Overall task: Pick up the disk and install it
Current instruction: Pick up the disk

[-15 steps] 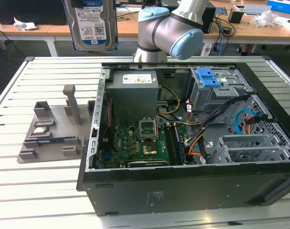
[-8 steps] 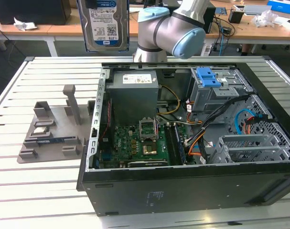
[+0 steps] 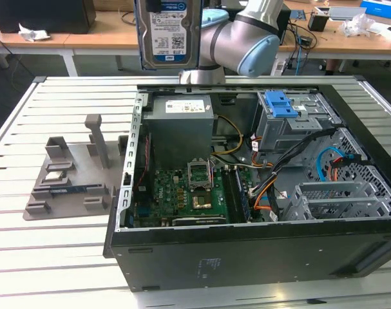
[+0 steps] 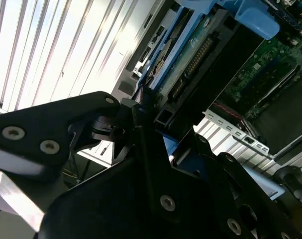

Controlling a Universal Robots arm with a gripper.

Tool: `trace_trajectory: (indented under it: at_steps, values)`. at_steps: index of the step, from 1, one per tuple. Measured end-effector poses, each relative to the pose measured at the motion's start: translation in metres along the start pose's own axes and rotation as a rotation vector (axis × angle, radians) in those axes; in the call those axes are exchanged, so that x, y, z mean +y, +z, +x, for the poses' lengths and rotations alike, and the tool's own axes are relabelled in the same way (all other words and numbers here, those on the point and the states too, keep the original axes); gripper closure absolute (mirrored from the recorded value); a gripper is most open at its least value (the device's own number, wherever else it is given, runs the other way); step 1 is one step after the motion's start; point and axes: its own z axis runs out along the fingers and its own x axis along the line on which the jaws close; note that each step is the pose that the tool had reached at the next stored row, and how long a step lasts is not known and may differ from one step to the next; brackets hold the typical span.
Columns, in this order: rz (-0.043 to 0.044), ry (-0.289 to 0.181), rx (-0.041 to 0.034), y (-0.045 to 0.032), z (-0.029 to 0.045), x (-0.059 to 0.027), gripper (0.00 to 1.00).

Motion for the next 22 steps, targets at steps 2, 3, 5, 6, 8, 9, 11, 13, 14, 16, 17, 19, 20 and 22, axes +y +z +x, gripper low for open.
trace_trajectory:
  at_steps: [2, 3, 5, 6, 8, 9, 11, 13, 14, 16, 17, 19, 20, 22]
  values:
    - [-0.0005, 0.000, 0.0000, -0.0005, 0.0004, -0.0101, 0.64]
    - [-0.0008, 0.000, 0.0001, -0.0009, 0.0006, -0.0171, 0.64]
    - [-0.0012, 0.000, 0.0001, -0.0014, 0.0011, -0.0294, 0.64]
    - [-0.0013, 0.000, 0.0000, -0.0016, 0.0012, -0.0329, 0.64]
    - [-0.0013, 0.000, 0.0000, -0.0019, 0.0015, -0.0397, 0.64]
    - [-0.0013, 0.000, 0.0000, -0.0021, 0.0017, -0.0439, 0.64]
    - [-0.0015, 0.000, 0.0000, -0.0025, 0.0020, -0.0519, 0.64]
    - [-0.0016, 0.000, 0.0001, -0.0030, 0.0024, -0.0619, 0.64]
    - [-0.0016, 0.000, 0.0001, -0.0032, 0.0026, -0.0650, 0.64]
    - [-0.0016, 0.000, -0.0001, -0.0036, 0.0034, -0.0763, 0.64]
    - [-0.0016, 0.000, 0.0000, -0.0038, 0.0036, -0.0789, 0.64]
    - [-0.0016, 0.000, 0.0000, -0.0040, 0.0040, -0.0837, 0.64]
    - [-0.0015, 0.000, -0.0001, -0.0040, 0.0041, -0.0855, 0.64]
    - [-0.0016, 0.000, 0.0000, -0.0043, 0.0048, -0.0925, 0.64]
